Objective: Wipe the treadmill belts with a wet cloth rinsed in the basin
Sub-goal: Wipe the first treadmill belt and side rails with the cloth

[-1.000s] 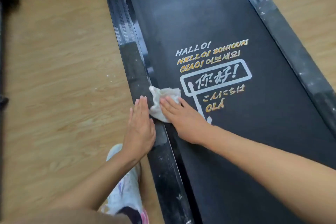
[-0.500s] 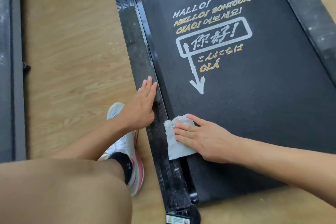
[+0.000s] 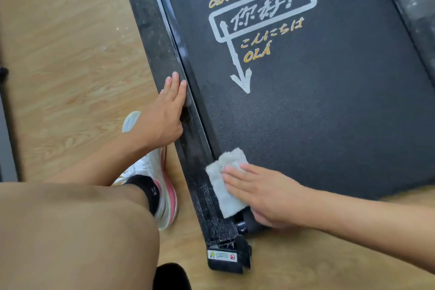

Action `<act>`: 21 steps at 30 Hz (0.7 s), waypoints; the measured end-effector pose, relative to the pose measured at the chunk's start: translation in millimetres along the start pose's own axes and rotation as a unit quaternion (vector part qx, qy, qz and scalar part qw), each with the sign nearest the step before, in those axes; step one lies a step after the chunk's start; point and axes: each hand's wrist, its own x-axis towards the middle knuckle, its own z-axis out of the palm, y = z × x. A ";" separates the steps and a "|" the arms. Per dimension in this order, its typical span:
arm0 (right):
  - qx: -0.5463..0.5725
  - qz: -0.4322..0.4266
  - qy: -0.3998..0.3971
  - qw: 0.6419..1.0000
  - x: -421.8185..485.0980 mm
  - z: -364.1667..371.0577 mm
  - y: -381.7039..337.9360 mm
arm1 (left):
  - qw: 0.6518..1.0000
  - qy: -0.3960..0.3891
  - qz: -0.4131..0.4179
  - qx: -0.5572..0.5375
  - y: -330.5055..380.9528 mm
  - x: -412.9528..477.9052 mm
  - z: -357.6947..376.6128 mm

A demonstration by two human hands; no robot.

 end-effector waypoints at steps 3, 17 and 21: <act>0.057 -0.073 0.035 0.995 -30.1 19.0 -5.7 | 0.997 -0.003 0.009 0.076 3.9 2.1 -4.2; 0.319 0.260 0.294 0.863 21.3 -113.7 103.7 | 0.990 0.018 0.063 0.122 4.0 -14.1 10.0; 0.280 0.401 0.266 0.831 -15.6 -102.1 122.6 | 0.993 -0.064 0.023 0.101 20.1 16.9 5.0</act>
